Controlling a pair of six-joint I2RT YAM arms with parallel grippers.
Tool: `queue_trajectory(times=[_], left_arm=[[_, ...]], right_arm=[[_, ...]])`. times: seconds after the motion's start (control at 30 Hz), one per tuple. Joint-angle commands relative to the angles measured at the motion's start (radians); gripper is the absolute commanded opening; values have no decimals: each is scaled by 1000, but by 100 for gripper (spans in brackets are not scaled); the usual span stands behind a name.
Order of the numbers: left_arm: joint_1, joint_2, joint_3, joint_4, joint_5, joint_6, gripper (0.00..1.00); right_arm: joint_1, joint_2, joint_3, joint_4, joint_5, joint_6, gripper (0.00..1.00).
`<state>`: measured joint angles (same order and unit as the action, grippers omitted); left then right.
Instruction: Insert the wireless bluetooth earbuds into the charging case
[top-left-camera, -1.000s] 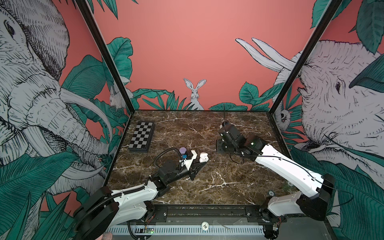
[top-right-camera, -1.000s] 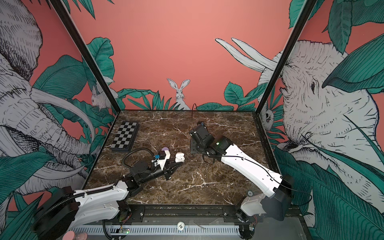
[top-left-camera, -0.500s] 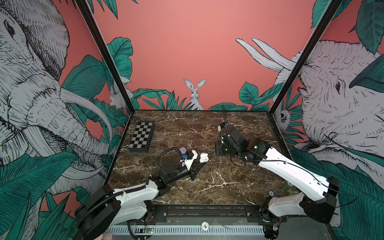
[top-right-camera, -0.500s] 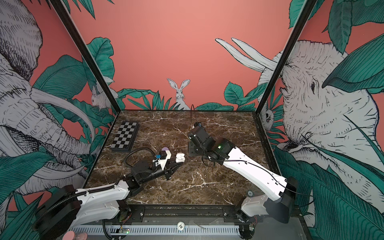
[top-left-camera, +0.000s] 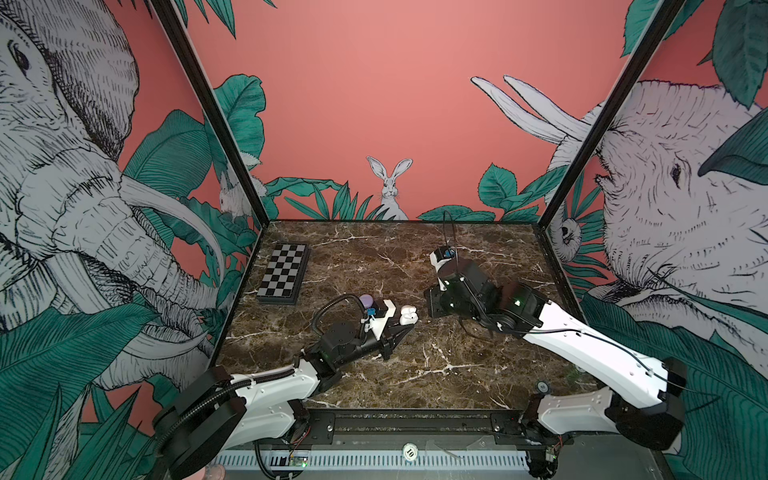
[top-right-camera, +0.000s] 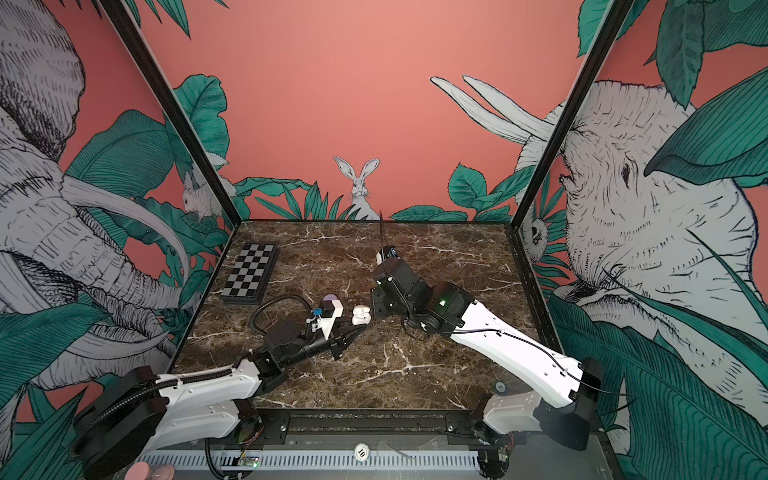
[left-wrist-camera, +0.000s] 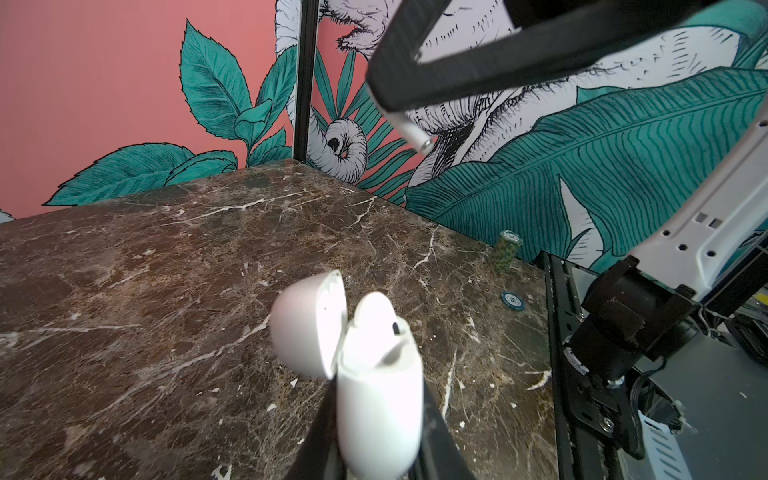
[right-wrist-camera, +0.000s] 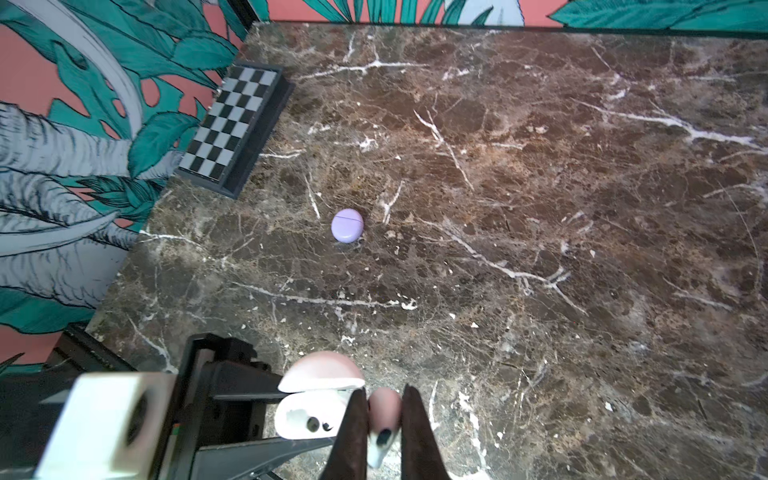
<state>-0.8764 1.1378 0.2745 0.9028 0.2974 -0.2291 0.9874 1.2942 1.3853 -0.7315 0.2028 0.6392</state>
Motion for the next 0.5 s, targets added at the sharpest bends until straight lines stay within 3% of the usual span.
queue_trajectory(times=[0.0, 0.47], left_arm=[[-6, 9, 23, 69, -3, -37, 0], [-6, 33, 37, 147, 7, -107, 0]], right_arm=[[23, -21, -21, 72, 16, -19, 0], [75, -17, -66, 176, 16, -26, 0]])
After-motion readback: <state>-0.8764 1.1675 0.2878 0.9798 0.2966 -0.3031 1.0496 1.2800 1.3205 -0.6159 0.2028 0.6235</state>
